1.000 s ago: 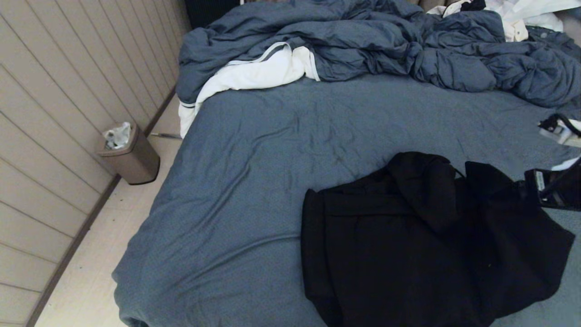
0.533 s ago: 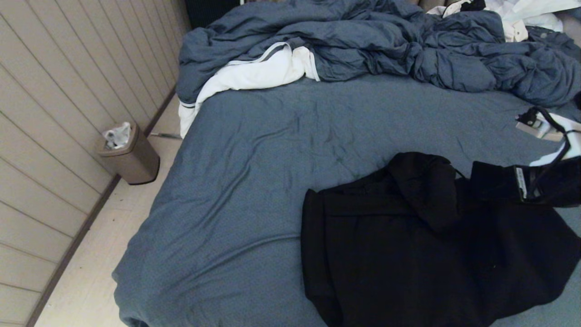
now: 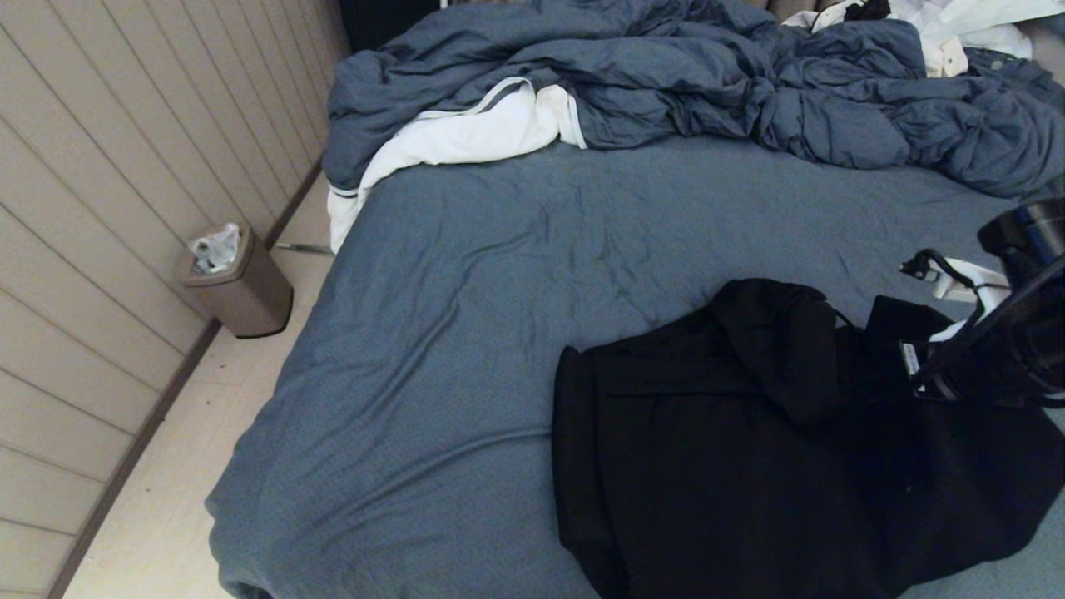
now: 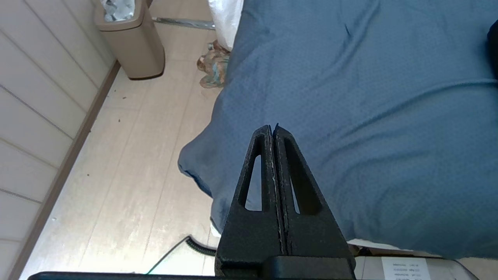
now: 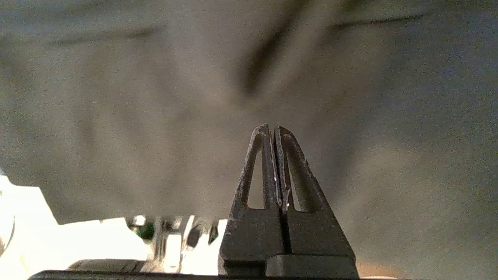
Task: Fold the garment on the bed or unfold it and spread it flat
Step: Unfold the black sweatshirt
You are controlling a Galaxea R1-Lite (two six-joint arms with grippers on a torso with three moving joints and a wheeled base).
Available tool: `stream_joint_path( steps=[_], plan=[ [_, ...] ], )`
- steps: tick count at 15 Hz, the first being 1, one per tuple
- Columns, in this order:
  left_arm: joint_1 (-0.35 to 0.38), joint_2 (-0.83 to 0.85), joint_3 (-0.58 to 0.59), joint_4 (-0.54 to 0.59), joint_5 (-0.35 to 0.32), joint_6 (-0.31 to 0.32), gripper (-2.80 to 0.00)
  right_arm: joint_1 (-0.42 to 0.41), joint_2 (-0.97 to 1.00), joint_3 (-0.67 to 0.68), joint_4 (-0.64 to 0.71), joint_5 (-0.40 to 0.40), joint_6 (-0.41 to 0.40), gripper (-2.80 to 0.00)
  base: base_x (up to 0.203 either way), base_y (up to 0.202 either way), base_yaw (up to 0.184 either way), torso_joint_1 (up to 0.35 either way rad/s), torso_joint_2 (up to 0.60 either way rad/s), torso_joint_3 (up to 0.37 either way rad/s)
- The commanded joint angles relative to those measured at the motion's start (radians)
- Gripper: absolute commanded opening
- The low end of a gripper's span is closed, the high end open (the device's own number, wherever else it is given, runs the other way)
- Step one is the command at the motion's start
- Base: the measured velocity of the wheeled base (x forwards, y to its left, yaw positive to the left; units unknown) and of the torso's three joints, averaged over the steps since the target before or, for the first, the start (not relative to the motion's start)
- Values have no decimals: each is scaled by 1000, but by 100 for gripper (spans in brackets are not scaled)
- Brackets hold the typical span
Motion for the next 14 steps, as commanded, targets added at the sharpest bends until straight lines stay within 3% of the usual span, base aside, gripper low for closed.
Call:
stream_joint_path(
  steps=[1,8,14],
  plan=[
    [1,1,0,0,0,0,-280,-83,67,23,-50,0,-17,-280,0,0,0,0,0,0],
    [1,1,0,0,0,-1,-280,-405,135,82,-133,5,-191,-280,0,0,0,0,0,0],
    [1,1,3,-6,0,-2,-280,-431,194,319,-346,6,-227,-280,0,0,0,0,0,0]
  ],
)
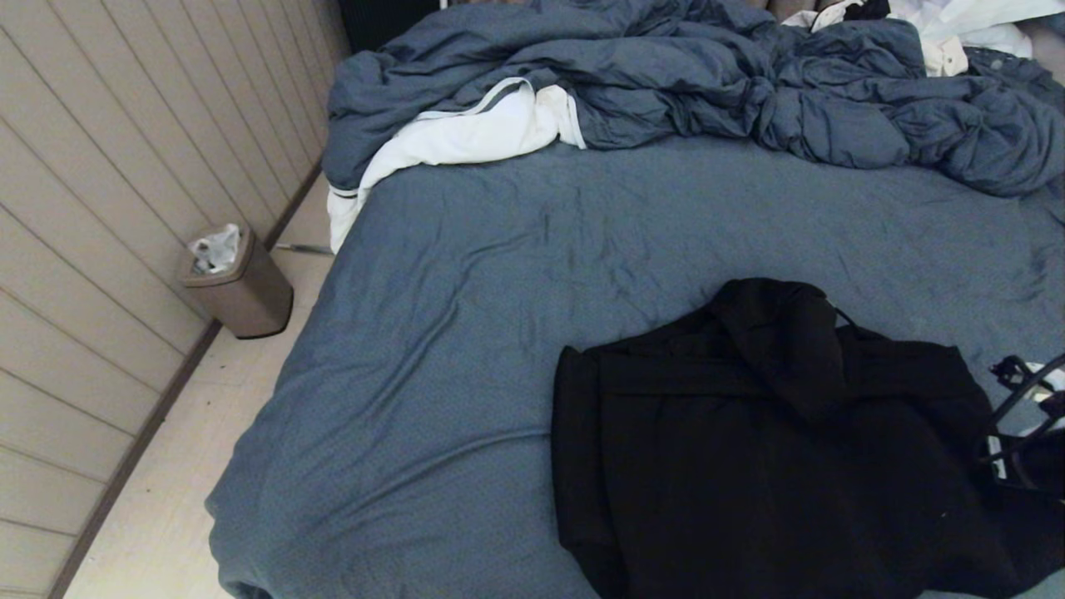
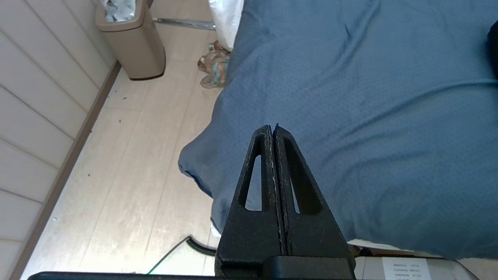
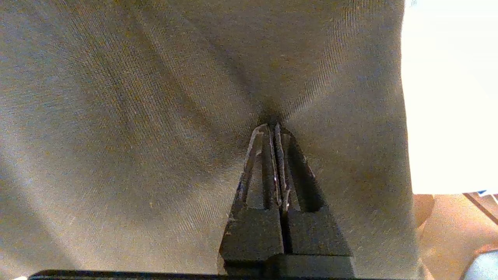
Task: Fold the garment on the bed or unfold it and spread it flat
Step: Unfold the black sweatshirt
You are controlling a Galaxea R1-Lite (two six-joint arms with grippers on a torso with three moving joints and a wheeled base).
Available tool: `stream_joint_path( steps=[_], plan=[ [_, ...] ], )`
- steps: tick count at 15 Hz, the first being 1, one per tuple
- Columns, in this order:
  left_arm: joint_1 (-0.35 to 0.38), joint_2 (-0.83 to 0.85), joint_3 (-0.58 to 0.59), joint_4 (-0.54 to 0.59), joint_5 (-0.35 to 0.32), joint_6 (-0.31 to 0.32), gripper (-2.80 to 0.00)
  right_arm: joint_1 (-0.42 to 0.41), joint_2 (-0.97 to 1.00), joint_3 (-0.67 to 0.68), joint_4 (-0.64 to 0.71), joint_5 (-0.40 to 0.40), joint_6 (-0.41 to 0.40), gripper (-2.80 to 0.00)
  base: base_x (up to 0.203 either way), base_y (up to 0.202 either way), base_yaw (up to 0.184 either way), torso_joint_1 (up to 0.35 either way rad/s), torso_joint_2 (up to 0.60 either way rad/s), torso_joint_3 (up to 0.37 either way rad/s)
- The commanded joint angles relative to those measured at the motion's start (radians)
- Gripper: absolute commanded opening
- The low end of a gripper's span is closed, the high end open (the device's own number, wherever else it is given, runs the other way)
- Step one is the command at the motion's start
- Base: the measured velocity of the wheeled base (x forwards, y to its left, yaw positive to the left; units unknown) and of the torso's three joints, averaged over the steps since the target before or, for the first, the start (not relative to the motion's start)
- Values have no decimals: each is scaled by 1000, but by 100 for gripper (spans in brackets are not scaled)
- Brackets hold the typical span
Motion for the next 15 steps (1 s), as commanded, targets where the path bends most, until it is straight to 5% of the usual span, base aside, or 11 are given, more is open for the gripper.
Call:
stream_joint_path(
  steps=[1,7,10,12,15],
  plan=[
    [1,1,2,-2,0,0,-280,2,18,42,-24,3,-2,-280,0,0,0,0,0,0],
    [1,1,-38,2,5,5,-280,-27,-149,17,1,117,4,-280,0,0,0,0,0,0],
    [1,99,-310,100,-14,-19,-280,-40,-264,-5,76,228,7,-280,0,0,0,0,0,0],
    [1,276,-529,185,-54,-89,-280,-29,-337,-76,147,274,25,-280,0,0,0,0,0,0],
    [1,535,-816,408,-202,-140,-280,34,-371,-253,276,299,107,-280,0,0,0,0,0,0]
  ],
)
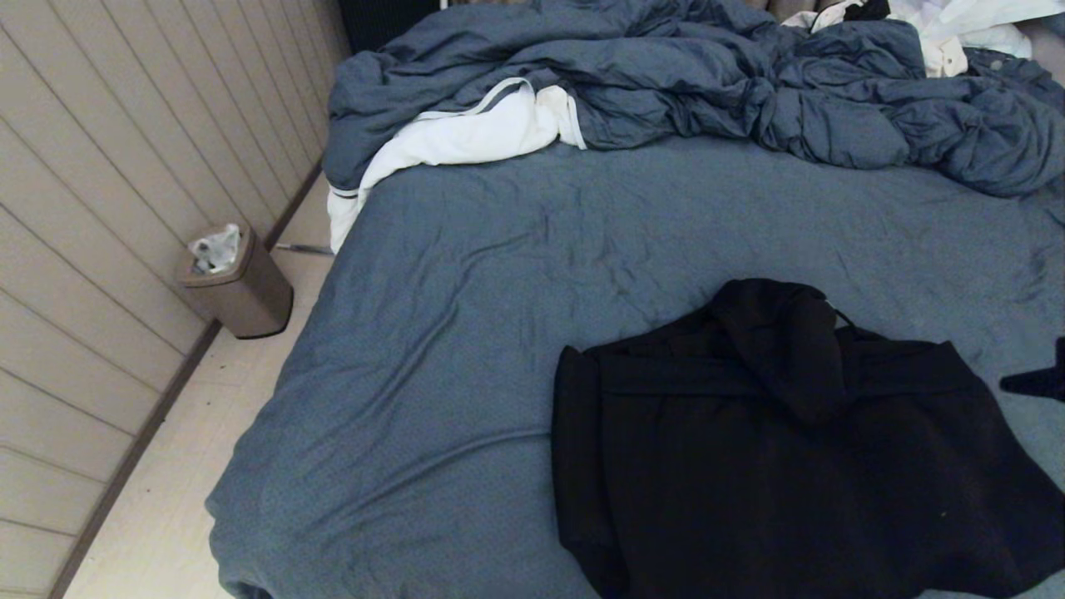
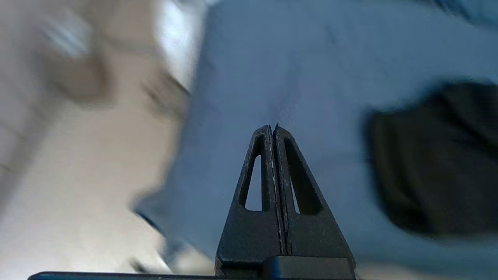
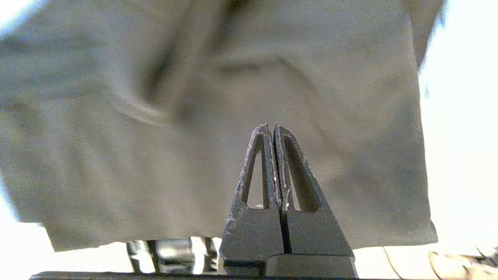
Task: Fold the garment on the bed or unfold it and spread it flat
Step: Unfold the black sweatshirt
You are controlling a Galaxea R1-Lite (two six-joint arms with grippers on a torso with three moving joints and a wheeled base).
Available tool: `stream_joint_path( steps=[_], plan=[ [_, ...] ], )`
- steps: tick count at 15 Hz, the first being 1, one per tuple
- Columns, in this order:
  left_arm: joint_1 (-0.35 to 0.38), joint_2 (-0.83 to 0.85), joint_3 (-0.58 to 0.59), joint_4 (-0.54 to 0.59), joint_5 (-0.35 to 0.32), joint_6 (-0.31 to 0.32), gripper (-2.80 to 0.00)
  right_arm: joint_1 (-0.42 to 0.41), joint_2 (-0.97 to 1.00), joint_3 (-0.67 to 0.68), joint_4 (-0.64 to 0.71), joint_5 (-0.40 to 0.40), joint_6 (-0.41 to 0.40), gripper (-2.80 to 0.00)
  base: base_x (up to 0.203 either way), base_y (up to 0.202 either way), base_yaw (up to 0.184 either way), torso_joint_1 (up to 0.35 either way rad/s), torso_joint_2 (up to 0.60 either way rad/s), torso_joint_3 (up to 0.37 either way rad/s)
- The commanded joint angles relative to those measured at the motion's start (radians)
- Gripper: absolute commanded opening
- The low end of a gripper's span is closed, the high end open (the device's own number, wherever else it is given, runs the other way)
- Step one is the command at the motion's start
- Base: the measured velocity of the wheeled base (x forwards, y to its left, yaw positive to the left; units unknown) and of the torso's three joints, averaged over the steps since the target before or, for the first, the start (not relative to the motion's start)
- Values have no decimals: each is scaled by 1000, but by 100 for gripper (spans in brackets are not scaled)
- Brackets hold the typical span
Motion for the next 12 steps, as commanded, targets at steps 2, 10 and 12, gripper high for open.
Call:
stream_joint_path(
  steps=[2,10,12],
  plan=[
    [0,336,-180,179,-178,-20,-280,101,-22,-133,73,9,86,-280,0,0,0,0,0,0],
    [-510,975,-298,163,-361,-314,-280,308,151,-427,79,7,254,-280,0,0,0,0,0,0],
    [-622,1082,-303,109,-309,-371,0,330,201,-484,79,8,258,-280,0,0,0,0,0,0]
  ],
)
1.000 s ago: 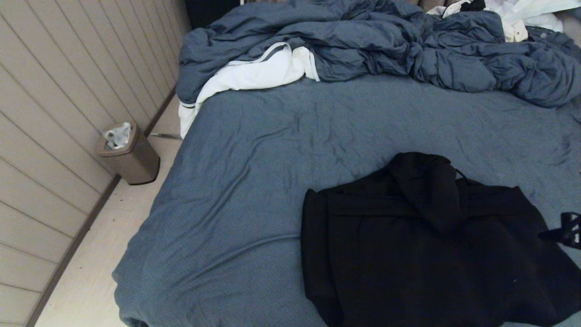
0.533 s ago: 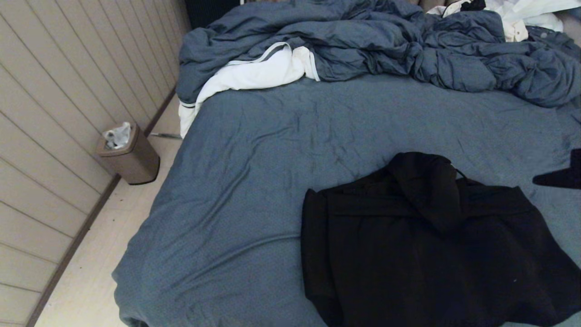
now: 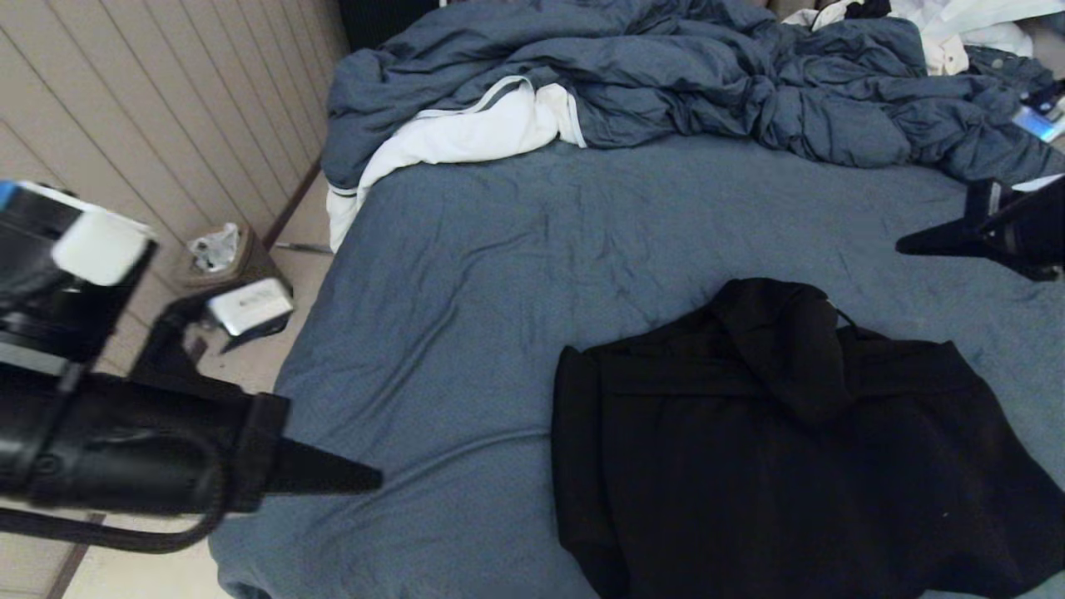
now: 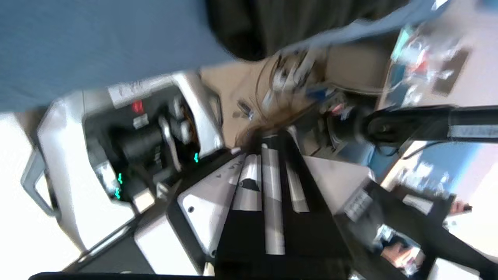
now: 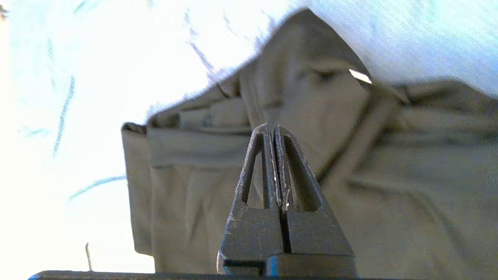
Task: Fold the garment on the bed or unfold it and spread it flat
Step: Unfold the black sweatshirt
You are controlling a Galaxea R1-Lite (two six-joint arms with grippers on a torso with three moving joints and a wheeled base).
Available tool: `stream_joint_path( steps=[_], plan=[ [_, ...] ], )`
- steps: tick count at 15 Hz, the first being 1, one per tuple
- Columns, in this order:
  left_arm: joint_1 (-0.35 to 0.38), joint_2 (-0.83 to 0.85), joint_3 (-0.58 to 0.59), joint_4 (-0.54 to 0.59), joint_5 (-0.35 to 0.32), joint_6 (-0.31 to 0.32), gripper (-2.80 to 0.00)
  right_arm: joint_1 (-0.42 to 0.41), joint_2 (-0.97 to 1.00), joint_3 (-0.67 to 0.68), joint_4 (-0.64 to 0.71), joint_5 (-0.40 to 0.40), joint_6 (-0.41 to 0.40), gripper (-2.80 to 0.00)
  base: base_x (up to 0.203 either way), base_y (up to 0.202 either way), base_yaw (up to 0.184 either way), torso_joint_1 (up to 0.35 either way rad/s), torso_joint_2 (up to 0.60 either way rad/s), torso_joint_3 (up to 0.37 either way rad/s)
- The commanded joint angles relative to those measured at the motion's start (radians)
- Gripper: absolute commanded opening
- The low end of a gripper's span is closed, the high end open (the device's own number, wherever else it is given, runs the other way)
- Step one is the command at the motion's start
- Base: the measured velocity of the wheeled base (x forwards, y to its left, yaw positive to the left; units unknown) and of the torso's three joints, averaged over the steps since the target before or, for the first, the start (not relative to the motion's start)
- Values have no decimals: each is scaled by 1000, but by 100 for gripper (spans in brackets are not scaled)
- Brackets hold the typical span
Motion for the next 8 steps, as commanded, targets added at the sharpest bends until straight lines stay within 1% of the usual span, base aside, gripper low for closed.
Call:
stream_joint_path(
  steps=[1,2,3,4,6,8],
  plan=[
    [-92,160,-7,-24,61,-22,0,25,77,-58,2,3,0,-280,0,0,0,0,0,0],
    [-131,212,-11,-64,121,-33,0,33,102,-86,1,3,0,-280,0,0,0,0,0,0],
    [-167,262,-26,-114,166,-47,0,40,122,-115,1,4,-1,-280,0,0,0,0,0,0],
    [-187,306,-64,-141,189,-69,0,46,140,-139,1,4,-1,-280,0,0,0,0,0,0],
    [-210,400,-133,-155,218,-98,0,50,150,-149,-2,7,-6,-280,0,0,0,0,0,0],
    [-226,490,-184,-166,297,-119,0,54,149,-137,-5,31,-9,-280,0,0,0,0,0,0]
  ],
)
